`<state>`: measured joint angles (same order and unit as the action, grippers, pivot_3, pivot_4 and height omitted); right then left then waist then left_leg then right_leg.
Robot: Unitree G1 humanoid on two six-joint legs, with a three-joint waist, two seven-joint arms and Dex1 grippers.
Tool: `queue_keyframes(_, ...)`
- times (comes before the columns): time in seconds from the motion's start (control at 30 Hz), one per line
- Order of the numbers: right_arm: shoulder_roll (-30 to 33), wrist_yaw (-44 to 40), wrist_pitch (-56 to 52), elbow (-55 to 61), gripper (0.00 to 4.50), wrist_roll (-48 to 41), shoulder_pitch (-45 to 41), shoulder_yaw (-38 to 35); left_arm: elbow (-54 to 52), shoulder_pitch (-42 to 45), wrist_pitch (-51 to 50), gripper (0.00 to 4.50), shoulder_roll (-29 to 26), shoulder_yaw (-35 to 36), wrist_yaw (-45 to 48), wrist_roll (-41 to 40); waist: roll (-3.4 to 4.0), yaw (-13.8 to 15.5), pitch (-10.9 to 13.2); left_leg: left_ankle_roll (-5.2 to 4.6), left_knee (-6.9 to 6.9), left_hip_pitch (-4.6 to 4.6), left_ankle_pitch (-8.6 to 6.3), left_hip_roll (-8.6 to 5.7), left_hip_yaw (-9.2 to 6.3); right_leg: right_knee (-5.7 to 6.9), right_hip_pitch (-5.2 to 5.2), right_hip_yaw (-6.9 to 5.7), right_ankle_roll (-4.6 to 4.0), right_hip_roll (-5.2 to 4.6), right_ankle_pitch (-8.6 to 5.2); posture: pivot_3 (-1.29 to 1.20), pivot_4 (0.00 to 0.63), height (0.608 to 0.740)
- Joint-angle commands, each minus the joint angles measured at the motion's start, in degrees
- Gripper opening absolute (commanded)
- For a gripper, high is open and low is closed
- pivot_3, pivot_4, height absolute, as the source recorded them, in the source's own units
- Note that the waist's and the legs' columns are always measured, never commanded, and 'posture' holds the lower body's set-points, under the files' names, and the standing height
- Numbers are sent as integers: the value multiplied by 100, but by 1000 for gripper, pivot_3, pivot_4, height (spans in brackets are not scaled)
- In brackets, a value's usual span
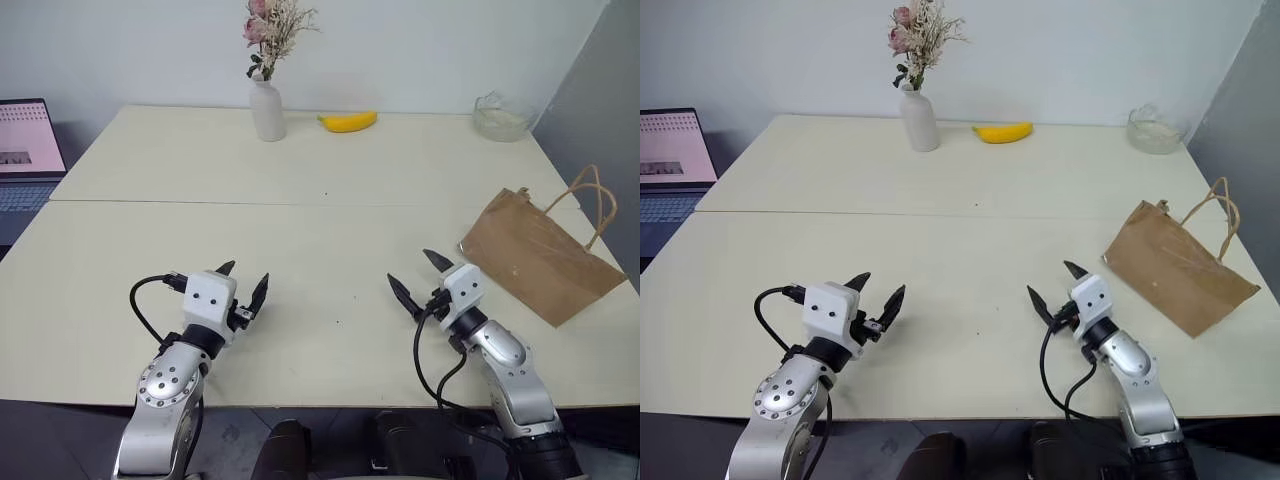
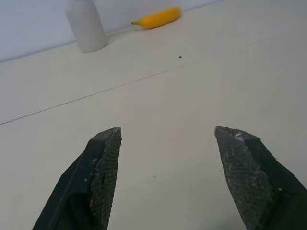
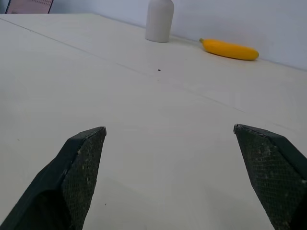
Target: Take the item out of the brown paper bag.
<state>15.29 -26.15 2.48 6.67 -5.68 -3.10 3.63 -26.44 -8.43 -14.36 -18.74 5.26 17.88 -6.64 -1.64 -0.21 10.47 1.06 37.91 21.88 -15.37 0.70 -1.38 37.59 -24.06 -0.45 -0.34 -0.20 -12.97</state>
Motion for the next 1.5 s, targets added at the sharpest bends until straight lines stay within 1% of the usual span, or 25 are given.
queue_keyframes(0.03, -7, 15, 164, 146, 4500, -34, -62, -36, -312, 17, 163, 3256, -83, 3, 157, -88, 0, 0, 0, 0, 0, 0, 0, 0, 0, 0, 0, 0, 0, 0, 0, 0, 150, 740)
queue_keyframes(0.37, -10, 44, 169, 179, 4500, -16, 49, -16, -375, 13, 39, 3256, -95, -36, 145, 28, 0, 0, 0, 0, 0, 0, 0, 0, 0, 0, 0, 0, 0, 0, 0, 0, 150, 740)
queue_keyframes(0.5, -8, 69, 138, 196, 4500, -5, 61, -24, -341, -24, 12, 3256, -212, -42, 300, -9, 0, 0, 0, 0, 0, 0, 0, 0, 0, 0, 0, 0, 0, 0, 0, 0, 150, 740)
queue_keyframes(0.57, -2, 84, 132, 206, 4500, 2, 84, -35, -279, -34, -51, 3256, -244, -23, 389, -120, 0, 0, 0, 0, 0, 0, 0, 0, 0, 0, 0, 0, 0, 0, 0, 0, 150, 740)
queue_keyframes(0.67, 15, 143, 147, 226, 4500, 15, 152, -100, -210, 66, 116, 3256, -279, 13, 607, -307, 0, 1, 0, 0, 0, 0, 0, 0, 0, 0, 0, 0, -1, 0, -1, 0, 150, 740)
queue_keyframes(0.8, 56, 297, 192, 396, 4500, 17, 356, -261, -304, 408, -56, 3256, -409, -93, 1053, -699, 0, 2, 0, 0, 1, 2, 0, -1, 1, -1, 0, -2, -2, 0, -1, 0, 150, 740)
queue_keyframes(0.87, 117, 360, 185, 741, 4500, -6, 560, -384, -415, 636, -255, 3256, -580, -281, 1437, -975, 1, 9, 1, 0, 1, 1, 0, -1, 1, -1, 0, -1, -1, 0, -1, 0, 150, 740)
queue_keyframes(0.97, 186, 535, 171, 1303, 4500, 32, 921, -651, -479, 991, -469, 3256, -828, -506, 1854, -1223, 2, 10, 1, 0, -1, 4, 0, -2, 1, -3, -1, -1, -1, 1, -1, 0, 150, 740)
queue_keyframes(1.0, 242, 608, 251, 1603, 4500, 98, 1180, -840, -473, 1255, -583, 3256, -884, -617, 2005, -1337, 2, 8, 1, 0, 0, 5, 0, -2, 1, -4, -1, 0, -1, 1, -1, 0, 150, 740)
queue_keyframes(1.07, 331, 731, 483, 2064, 4500, 289, 1586, -1131, -456, 1648, -779, 3256, -935, -743, 2179, -1516, 6, 59, 3, 1, 1, 10, 0, -10, 1, -5, 0, -10, 0, 1, -1, 0, 150, 740)
queue_keyframes(1.17, 368, 959, 540, 2554, 4500, 463, 1828, -1512, -382, 1984, -940, 3256, -962, -802, 2302, -1675, 8, -3, 3, 1, 1, 7, 0, -7, 2, -9, 2, -3, 1, 3, -1, 0, 150, 740)
queue_keyframes(1.27, 402, 1194, 533, 2918, 4500, 616, 1829, -1986, -294, 2223, -1015, 3256, -974, -874, 2415, -1747, 8, -44, 3, 1, 0, -1, 0, -2, 11, -7, 0, 3, 3, 2, 0, 0, 150, 740)
queue_keyframes(1.33, 469, 1372, 360, 3012, 4500, 601, 1621, -2379, -239, 2285, -1020, 3256, -973, -897, 2479, -1771, 8, -44, 3, 1, 0, -2, 0, -1, 7, -6, 2, 3, 3, 5, 0, 0, 150, 740)
queue_keyframes(1.43, 620, 1482, -112, 3003, 4500, 335, 1293, -2927, -185, 2328, -987, 3256, -980, -945, 2557, -1776, 8, -25, 3, 2, 0, 0, 1, -5, 9, -4, 2, 1, 2, 8, 0, 0, 150, 740)
queue_keyframes(1.5, 897, 1325, -576, 2819, 4500, 69, 1173, -3293, -195, 2331, -975, 3256, -976, -981, 2619, -1803, 8, -12, 3, 2, 1, 3, 0, -7, 10, -5, 3, 0, 2, 10, 0, 0, 150, 740)
